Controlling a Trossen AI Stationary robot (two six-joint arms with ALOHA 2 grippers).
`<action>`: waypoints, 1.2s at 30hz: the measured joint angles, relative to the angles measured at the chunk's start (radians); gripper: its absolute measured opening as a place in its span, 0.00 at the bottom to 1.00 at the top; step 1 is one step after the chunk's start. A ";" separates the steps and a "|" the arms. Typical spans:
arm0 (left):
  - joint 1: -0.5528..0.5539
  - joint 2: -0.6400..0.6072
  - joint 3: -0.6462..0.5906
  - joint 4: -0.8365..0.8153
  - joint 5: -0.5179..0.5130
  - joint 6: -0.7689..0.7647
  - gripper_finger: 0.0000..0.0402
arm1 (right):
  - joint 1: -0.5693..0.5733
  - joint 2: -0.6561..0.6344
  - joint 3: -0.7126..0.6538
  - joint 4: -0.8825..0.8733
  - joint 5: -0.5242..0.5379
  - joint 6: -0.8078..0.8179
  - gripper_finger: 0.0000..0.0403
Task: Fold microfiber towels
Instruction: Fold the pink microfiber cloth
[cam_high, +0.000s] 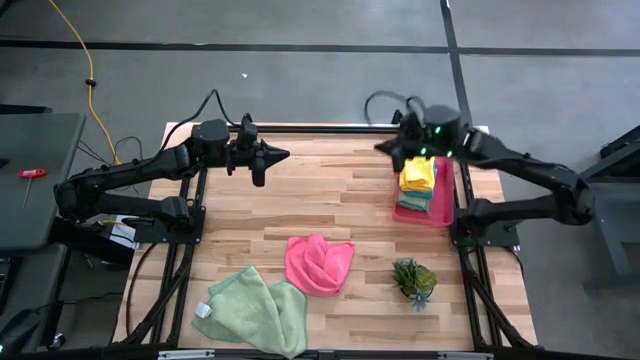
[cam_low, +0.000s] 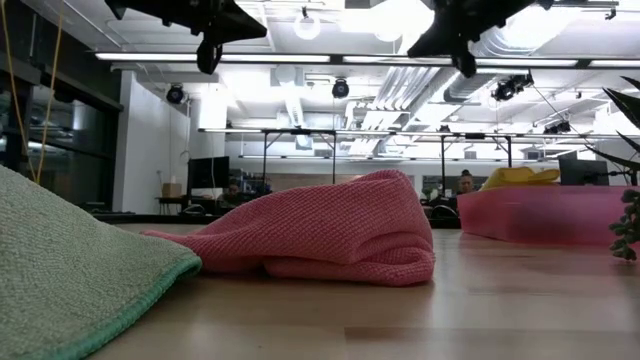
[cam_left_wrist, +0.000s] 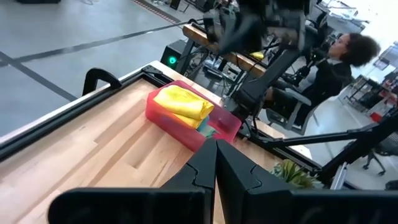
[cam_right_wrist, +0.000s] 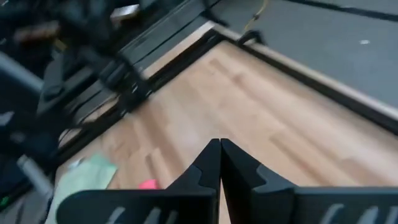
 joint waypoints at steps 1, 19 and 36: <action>0.000 0.000 0.000 0.000 0.000 0.012 0.00 | 0.035 0.000 -0.023 0.026 0.014 0.007 0.00; 0.000 0.000 0.000 -0.007 -0.002 0.166 0.00 | 0.280 0.000 -0.104 0.125 0.235 -0.155 0.55; -0.102 0.000 0.000 -0.247 -0.130 0.264 0.14 | 0.603 0.320 -0.102 0.015 0.174 -0.277 0.62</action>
